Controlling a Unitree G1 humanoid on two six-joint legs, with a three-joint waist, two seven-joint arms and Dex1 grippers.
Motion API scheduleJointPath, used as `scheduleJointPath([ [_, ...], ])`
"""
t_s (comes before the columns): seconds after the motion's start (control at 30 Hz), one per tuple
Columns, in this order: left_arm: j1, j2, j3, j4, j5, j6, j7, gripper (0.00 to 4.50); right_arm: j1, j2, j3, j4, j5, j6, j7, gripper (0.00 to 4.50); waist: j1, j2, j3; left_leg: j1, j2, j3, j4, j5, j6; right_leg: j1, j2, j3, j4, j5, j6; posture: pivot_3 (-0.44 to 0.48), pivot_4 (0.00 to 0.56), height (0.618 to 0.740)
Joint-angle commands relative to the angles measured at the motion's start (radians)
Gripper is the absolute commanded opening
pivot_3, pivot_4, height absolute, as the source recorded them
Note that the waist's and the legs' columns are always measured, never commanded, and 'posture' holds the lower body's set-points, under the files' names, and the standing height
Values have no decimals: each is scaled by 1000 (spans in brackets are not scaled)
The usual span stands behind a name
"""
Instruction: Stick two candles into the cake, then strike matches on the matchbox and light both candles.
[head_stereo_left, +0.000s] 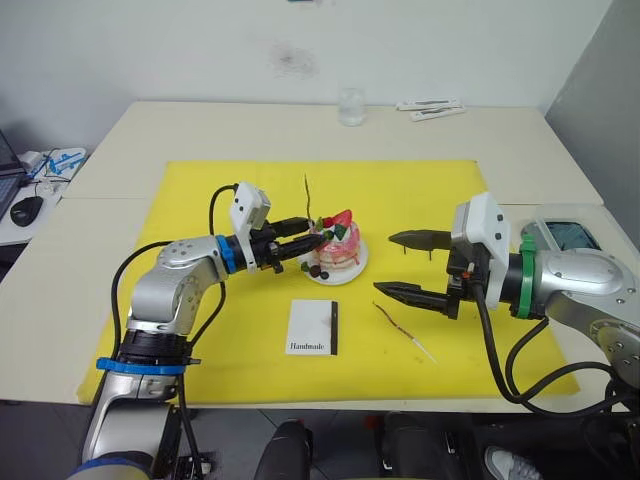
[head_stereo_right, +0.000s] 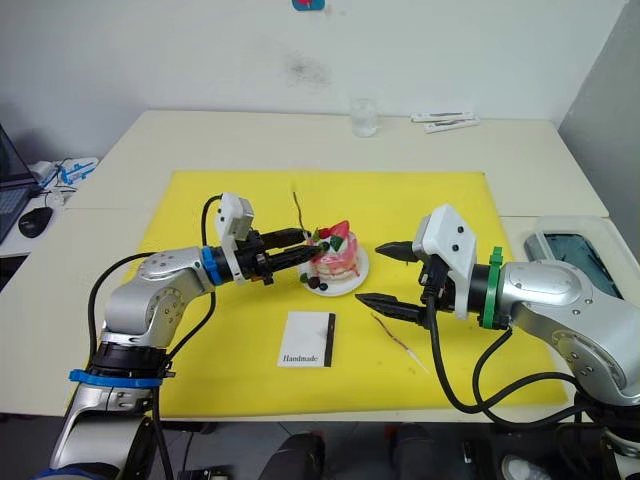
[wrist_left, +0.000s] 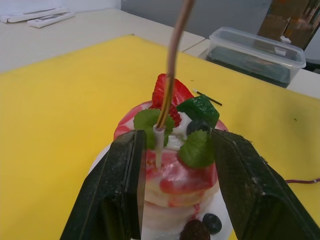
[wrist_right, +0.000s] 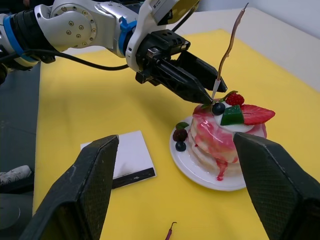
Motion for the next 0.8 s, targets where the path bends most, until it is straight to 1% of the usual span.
scheduleJointPath([
  [0.03,1,36,41,-67,-25,13,-5,2344,-8,1,-37,-21,-2,-19,11,3829,0,0,0,0,0,0,0,0,0,0,0,0,0,0,0,0,150,740],
  [0.13,1,59,59,-90,-36,28,-4,2344,-14,3,-47,-15,9,-11,7,3829,0,0,0,0,0,0,0,0,0,0,0,0,0,0,0,0,150,740],
  [0.23,20,110,73,-138,-45,40,-26,2344,-16,-9,-66,-12,27,3,9,3829,0,0,0,0,0,0,0,0,0,0,0,0,0,0,0,0,150,740],
  [0.33,69,201,103,-215,-74,74,-70,2344,7,-55,-105,-19,37,18,38,3829,-1,0,0,0,0,0,0,0,0,0,0,0,0,0,0,0,150,740],
  [0.4,124,269,120,-275,-95,91,-116,2344,35,-92,-129,-24,40,32,54,3829,-2,0,0,0,0,0,-1,0,0,0,0,0,-1,0,0,0,150,740],
  [0.5,236,374,142,-376,-120,97,-201,2374,108,-154,-152,-49,25,47,80,4367,-1,0,0,0,0,1,-1,0,0,0,0,0,-1,0,0,0,150,740],
  [0.53,279,402,153,-417,-139,108,-223,2374,142,-170,-162,-64,20,48,84,4459,-1,0,0,0,0,1,-1,0,0,0,0,1,-1,0,-1,0,150,740],
  [0.57,321,423,159,-458,-150,107,-241,2374,173,-180,-165,-78,8,49,76,4459,-1,0,0,0,0,1,-2,0,0,0,0,1,-1,-1,0,0,150,740],
  [0.67,431,451,156,-569,-161,83,-262,2374,266,-207,-144,-115,-80,33,37,4459,2,0,0,0,0,1,-1,0,0,0,0,1,-1,-3,4,0,150,740],
  [0.73,472,442,144,-617,-159,71,-251,2374,314,-207,-118,-133,-136,26,10,4459,3,0,0,0,0,1,-1,0,0,0,0,1,-1,-3,4,0,150,740],
  [0.8,493,425,119,-653,-150,57,-235,2374,351,-182,-96,-150,-168,36,-32,4459,3,0,0,0,1,1,0,0,0,0,0,0,0,-2,5,0,150,740],
])
